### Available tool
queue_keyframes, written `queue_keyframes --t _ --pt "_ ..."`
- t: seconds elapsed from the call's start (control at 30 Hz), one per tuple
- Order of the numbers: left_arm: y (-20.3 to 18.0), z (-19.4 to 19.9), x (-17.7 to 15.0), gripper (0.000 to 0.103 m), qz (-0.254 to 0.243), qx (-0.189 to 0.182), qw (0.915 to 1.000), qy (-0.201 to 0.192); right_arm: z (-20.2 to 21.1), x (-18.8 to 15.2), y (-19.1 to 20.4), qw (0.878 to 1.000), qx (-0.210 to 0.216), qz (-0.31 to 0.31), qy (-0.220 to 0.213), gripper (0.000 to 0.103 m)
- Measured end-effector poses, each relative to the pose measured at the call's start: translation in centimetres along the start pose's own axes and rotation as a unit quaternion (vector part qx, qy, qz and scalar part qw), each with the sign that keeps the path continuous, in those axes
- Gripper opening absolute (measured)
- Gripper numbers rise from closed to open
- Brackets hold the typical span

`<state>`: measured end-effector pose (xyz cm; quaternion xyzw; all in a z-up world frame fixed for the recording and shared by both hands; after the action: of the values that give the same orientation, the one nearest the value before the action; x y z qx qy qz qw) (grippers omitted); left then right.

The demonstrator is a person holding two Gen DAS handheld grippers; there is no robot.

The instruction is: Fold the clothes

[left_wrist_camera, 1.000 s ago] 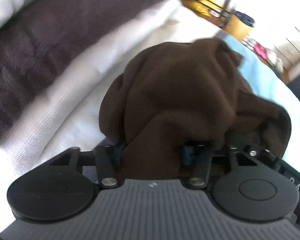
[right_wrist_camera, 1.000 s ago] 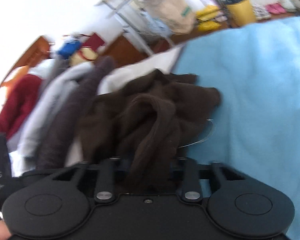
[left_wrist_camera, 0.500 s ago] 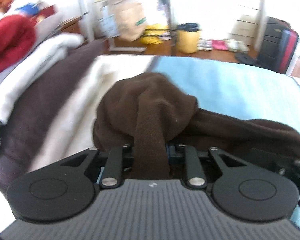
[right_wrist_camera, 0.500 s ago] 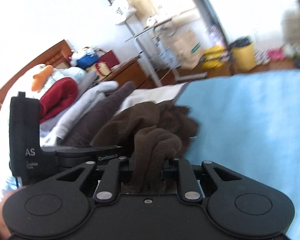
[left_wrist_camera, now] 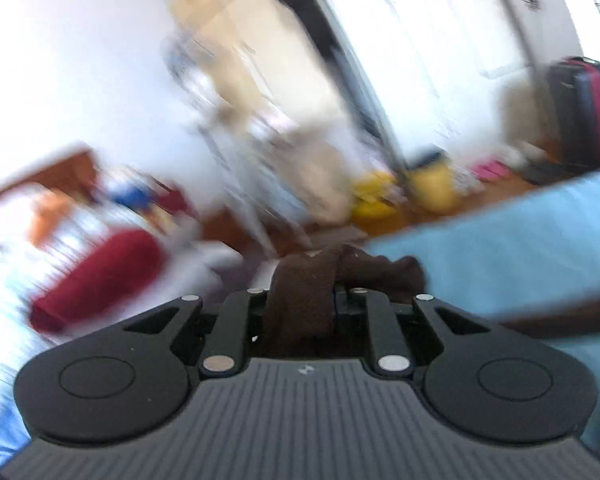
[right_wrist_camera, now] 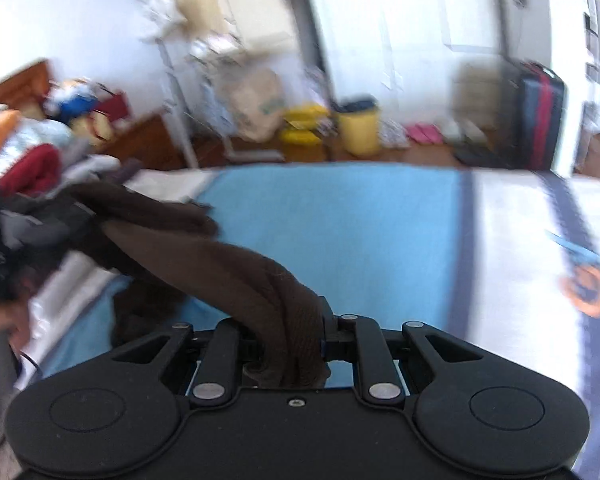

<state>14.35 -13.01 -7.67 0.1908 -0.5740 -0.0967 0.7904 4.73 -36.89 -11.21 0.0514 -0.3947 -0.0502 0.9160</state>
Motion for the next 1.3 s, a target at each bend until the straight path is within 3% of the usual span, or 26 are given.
queue_keyframes --t 0.1,0.23,0.37,0.47,0.53,0.63,0.7,0.77,0.83,0.9,1.0,1.13,1.2,1.3 --pt "0.3 0.3 -0.6 0.017 0.040 -0.067 0.9968 0.019 2.7 -0.3 -3.0 1.000 -0.021 -0.005 0.009 0.020" --pt "-2.3 1.2 -1.5 0.016 0.033 -0.139 0.9893 0.031 5.3 -0.8 -5.8 0.999 -0.045 0.000 0.011 0.019" --pt "-5.3 5.0 -0.1 0.016 0.075 -0.236 0.9678 -0.041 6.3 -1.1 -10.2 0.998 -0.043 -0.036 0.010 0.019" --pt "-9.0 7.1 1.5 0.016 0.031 -0.257 0.9630 -0.076 7.9 -0.9 -14.7 0.995 -0.063 -0.082 -0.009 0.019" --pt "-10.4 8.3 2.5 0.016 0.043 -0.298 0.9506 -0.075 9.4 -0.5 -17.9 0.989 -0.079 -0.117 -0.033 0.019" --pt "-11.9 10.0 4.1 0.029 0.065 -0.365 0.9275 -0.048 11.3 -1.1 -22.0 0.980 -0.098 -0.160 -0.066 0.019" --pt "-12.9 10.7 4.4 0.050 0.078 -0.375 0.9233 -0.033 11.2 -2.8 -25.0 0.971 -0.119 -0.193 -0.073 0.019" --pt "-13.8 10.9 3.7 0.054 0.048 -0.381 0.9229 -0.027 10.2 -5.3 -27.8 0.960 -0.156 -0.223 -0.064 0.019" --pt "-13.9 10.8 2.1 0.055 0.013 -0.366 0.9300 -0.035 9.0 -7.6 -29.9 0.952 -0.178 -0.245 -0.040 0.019" --pt "-13.1 9.7 0.3 0.063 -0.009 -0.346 0.9378 -0.033 8.4 -8.8 -30.8 0.951 -0.188 -0.244 -0.034 0.018" --pt "-11.2 6.5 -1.4 0.067 0.008 -0.325 0.9446 0.044 8.5 -8.9 -31.0 0.951 -0.206 -0.227 -0.034 0.018" --pt "-8.5 1.5 -4.0 0.067 0.121 -0.344 0.9202 0.142 9.6 -8.2 -32.7 0.937 -0.235 -0.251 -0.065 0.018" --pt "-7.6 -0.4 -4.9 0.067 0.156 -0.335 0.9133 0.172 9.0 -8.5 -33.4 0.936 -0.241 -0.252 -0.045 0.025" --pt "-6.7 -2.2 -6.0 0.067 0.180 -0.323 0.9079 0.197 7.4 -10.0 -33.1 0.942 -0.230 -0.244 0.022 0.039"
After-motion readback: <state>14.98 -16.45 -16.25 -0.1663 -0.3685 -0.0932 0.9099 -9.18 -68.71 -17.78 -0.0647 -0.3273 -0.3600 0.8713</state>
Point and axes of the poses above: each gripper's, at about its wrist camera, not at the fingertips, and z roughly against the way its jaws point, y to its left, x to its top, the point moved 5 cm from there along -z, roughly the way its jaws point, and after that the axes turned 4 degrees about -x, right-handed, at the moved point
